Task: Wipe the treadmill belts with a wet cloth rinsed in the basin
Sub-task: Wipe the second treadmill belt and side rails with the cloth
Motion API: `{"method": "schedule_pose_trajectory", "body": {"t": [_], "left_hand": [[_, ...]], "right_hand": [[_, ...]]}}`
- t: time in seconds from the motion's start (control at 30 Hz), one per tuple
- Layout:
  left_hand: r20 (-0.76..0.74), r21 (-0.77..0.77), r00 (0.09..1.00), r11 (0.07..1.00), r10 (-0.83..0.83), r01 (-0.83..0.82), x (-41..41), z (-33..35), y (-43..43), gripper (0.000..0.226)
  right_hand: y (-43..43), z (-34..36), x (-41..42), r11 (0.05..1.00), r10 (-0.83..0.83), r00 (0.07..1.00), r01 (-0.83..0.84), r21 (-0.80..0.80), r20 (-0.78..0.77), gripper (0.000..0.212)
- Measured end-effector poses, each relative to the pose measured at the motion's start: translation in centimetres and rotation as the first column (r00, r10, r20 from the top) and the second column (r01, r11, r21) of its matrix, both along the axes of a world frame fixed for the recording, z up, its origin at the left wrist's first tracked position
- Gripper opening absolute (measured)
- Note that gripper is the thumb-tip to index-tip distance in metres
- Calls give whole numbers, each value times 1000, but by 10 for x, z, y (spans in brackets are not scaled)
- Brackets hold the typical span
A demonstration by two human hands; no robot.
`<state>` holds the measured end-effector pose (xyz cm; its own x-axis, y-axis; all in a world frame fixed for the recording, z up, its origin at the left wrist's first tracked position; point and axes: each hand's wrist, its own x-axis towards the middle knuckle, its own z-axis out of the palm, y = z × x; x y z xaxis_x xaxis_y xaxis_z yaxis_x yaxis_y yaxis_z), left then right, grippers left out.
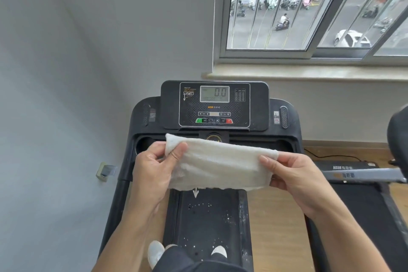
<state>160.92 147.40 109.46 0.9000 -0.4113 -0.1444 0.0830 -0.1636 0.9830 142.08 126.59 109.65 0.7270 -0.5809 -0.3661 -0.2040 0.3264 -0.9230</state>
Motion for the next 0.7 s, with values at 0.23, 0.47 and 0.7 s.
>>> {"method": "schedule_pose_trajectory", "body": {"t": [0.23,0.47,0.7], "left_hand": [[29,-76,996,994,-80,82,4,1,8,26],[54,-217,996,975,65,-52,-3,11,12,17],[185,-224,962,962,200,-157,-8,14,14,9]], "right_hand": [[-4,-6,-3,991,-118,993,117,64,7,35],[-4,6,-8,981,-96,983,67,180,158,39],[-2,9,-9,975,-171,982,180,-133,81,22]]}}
